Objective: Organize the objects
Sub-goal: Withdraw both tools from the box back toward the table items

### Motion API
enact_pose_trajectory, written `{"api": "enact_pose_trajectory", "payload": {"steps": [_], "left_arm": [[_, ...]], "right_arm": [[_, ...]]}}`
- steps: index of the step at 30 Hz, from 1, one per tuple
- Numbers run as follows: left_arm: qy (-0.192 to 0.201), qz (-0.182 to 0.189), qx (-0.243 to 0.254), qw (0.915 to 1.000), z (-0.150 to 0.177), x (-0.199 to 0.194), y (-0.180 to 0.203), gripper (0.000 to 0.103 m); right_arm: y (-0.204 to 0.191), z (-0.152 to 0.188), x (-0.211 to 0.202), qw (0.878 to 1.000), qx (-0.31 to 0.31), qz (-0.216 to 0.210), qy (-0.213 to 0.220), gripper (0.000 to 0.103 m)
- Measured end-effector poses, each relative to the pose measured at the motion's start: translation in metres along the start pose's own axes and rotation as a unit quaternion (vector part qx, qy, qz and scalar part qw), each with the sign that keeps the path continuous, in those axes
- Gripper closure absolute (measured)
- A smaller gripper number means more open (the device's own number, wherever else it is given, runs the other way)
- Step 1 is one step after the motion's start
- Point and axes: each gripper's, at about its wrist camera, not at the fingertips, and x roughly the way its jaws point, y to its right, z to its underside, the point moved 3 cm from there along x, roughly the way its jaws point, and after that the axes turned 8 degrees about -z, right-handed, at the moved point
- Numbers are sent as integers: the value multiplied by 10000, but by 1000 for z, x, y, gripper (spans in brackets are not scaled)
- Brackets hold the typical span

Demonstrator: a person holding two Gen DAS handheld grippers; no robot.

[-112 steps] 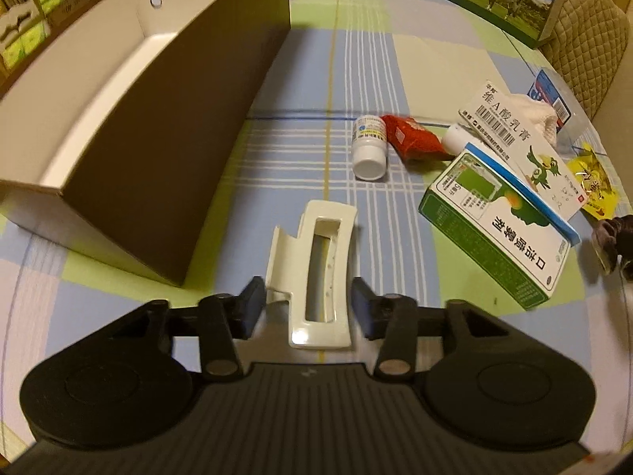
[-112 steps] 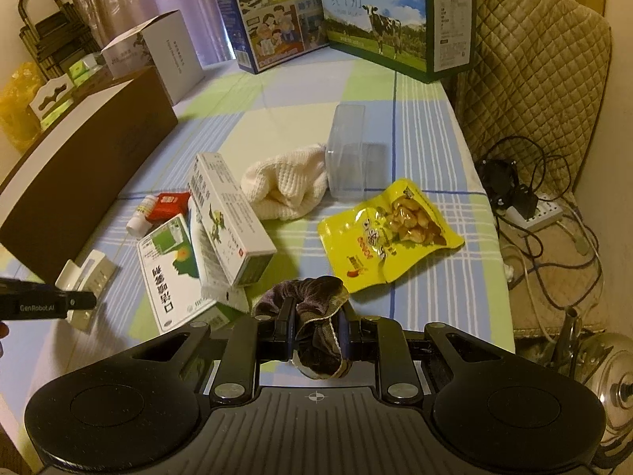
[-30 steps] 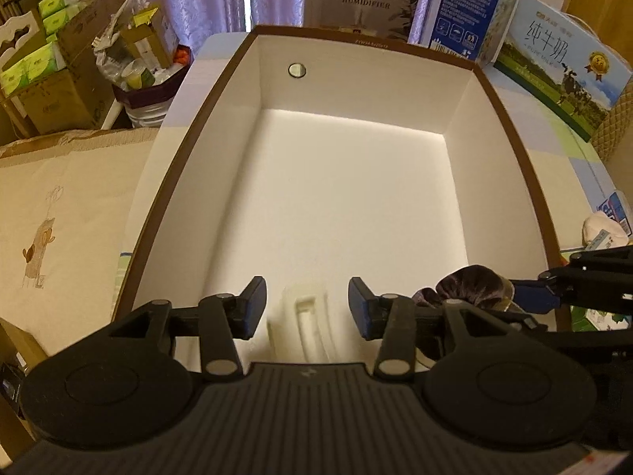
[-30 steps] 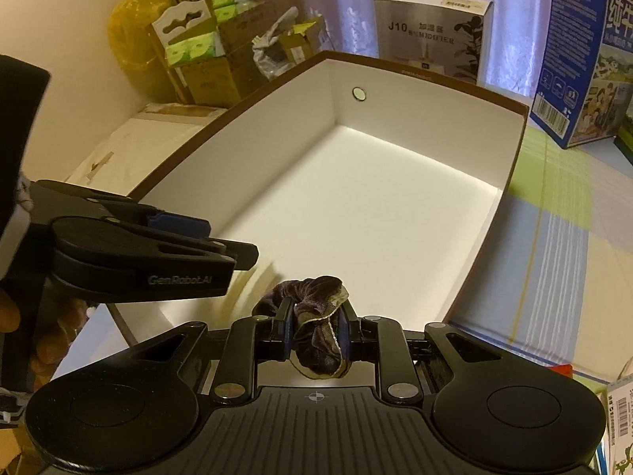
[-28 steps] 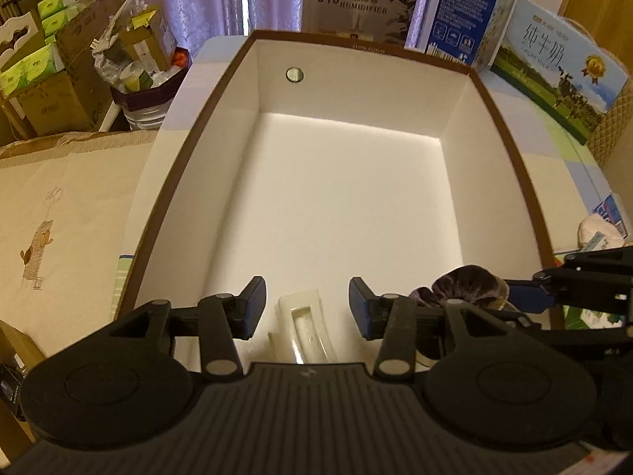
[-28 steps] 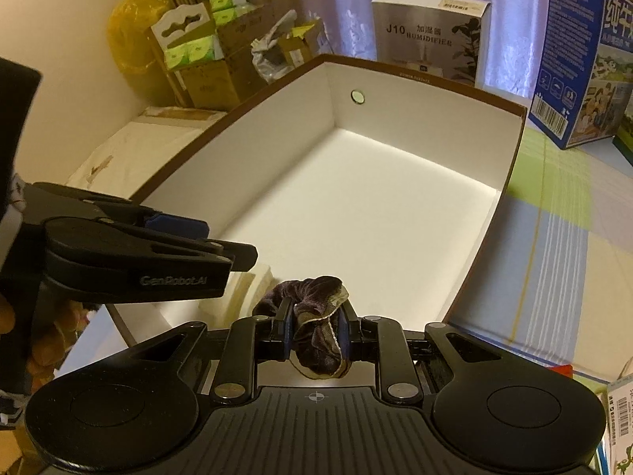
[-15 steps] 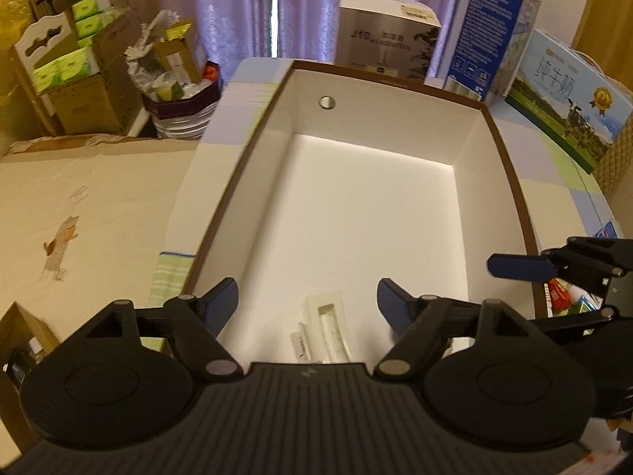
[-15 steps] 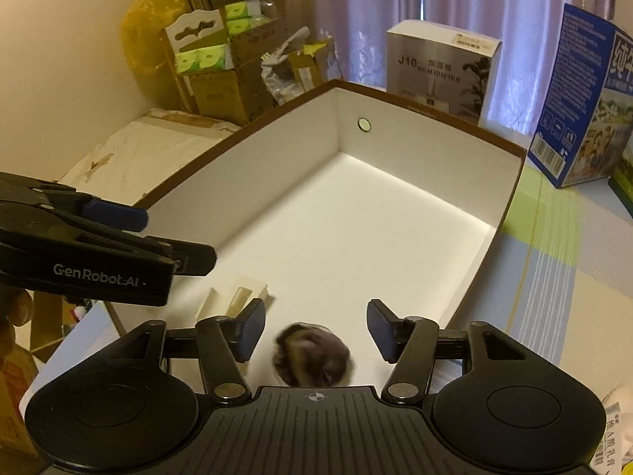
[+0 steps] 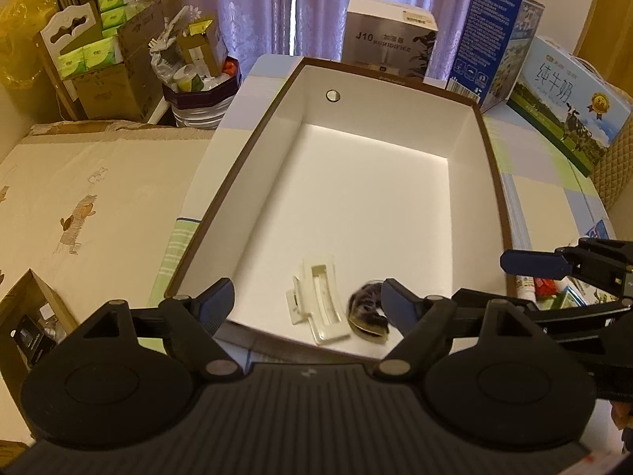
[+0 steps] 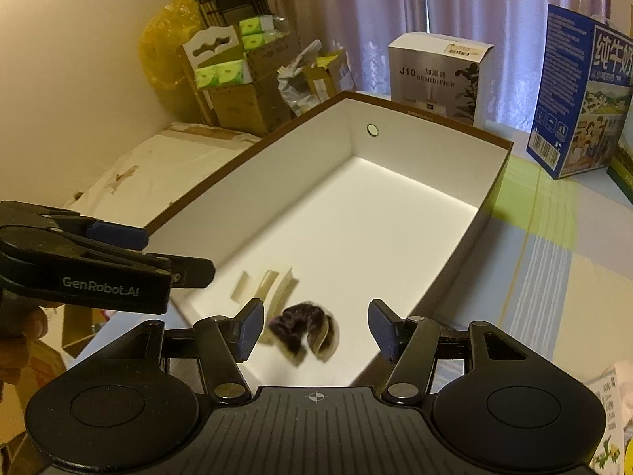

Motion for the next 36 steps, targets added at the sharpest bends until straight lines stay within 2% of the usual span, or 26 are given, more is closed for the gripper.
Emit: {"api": "enact_pose_trajectory", "payload": {"steps": [8,18,26,36], "left_arm": [[33,-72,-46,10000,13,-24,20,24],[-86,-14,-15,10000,53,-57,50,24],[-283,181,184,9993,83,-72,88,24],[-352,571,579,9961,97,-77,153,24]], "right_arm": [[-2,17,-35,9996,95,-244,133,47],[4,55,-86,9988,165,-441,99,47],[27,96,-125,9991,343,-248,-26,47],[78,137,-170,9962,843,206,-54,47]]}}
